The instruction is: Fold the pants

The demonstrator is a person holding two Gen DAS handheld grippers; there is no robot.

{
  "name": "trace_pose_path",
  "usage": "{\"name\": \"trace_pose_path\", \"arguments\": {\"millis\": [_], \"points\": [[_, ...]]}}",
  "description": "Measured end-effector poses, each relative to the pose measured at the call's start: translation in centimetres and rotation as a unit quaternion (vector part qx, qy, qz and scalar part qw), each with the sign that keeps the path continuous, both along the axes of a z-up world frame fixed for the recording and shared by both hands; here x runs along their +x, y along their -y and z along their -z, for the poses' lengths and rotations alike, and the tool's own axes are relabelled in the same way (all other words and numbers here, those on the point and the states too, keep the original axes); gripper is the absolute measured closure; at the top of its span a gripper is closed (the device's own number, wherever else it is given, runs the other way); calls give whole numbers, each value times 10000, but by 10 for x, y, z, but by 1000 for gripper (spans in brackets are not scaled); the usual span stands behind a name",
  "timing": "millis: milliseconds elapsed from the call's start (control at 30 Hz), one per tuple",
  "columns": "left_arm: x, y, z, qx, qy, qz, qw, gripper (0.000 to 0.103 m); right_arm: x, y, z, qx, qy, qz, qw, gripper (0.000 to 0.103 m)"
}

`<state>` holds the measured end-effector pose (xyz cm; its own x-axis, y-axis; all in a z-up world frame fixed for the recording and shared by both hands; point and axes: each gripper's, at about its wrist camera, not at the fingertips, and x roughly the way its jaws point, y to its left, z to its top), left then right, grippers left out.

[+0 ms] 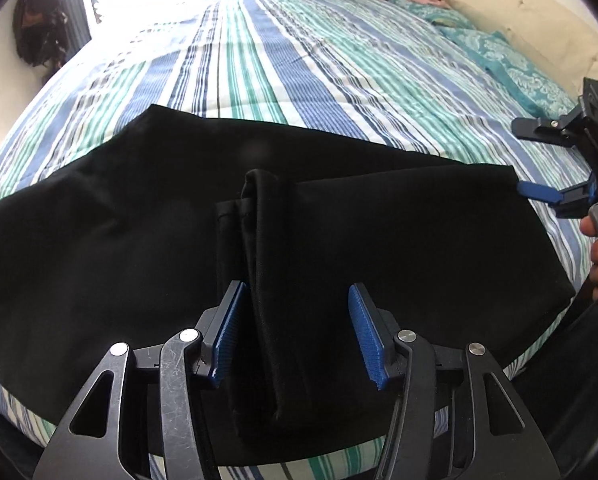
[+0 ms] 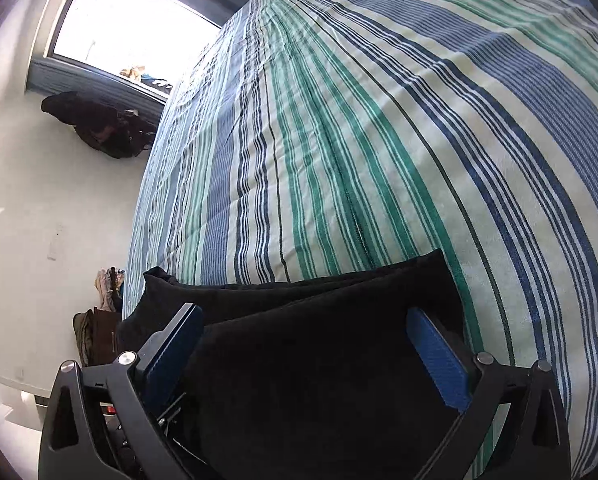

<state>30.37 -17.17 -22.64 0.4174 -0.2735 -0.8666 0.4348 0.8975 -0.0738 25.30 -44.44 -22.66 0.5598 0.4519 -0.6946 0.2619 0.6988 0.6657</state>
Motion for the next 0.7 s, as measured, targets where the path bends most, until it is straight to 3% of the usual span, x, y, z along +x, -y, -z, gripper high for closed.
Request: {"name": "trace_pose_path", "arguments": {"millis": [133,200,300,400,500,600,700], "points": [[1,-6,-1,32,-25,-147,9999,38,-43,-15,-53,-149,797,-175,9966,1],[4,-10,2,-22,-129,-250,9996,38,-72,-27,-62,-359,964,-235,9944,1],[7,-16,5,-140,-182,-349,9991,37,-107,-47,-43,-699,905,-247,9931,1],[5,-16,5,-74,-146,-322,9993,36,-120,-60,2,-895,411,-376,9944,1],[2,-16,2,-17,-102,-292,9995,34,-126,-73,-7,-1471,656,-442,9860,1],[1,-20,0,-48,-97,-324,9994,33,-137,-73,-29,-1634,1099,-146,9803,1],[3,-25,-2,-94,-114,-388,9991,33,-147,-76,-40,-2102,1337,82,9684,1]]}}
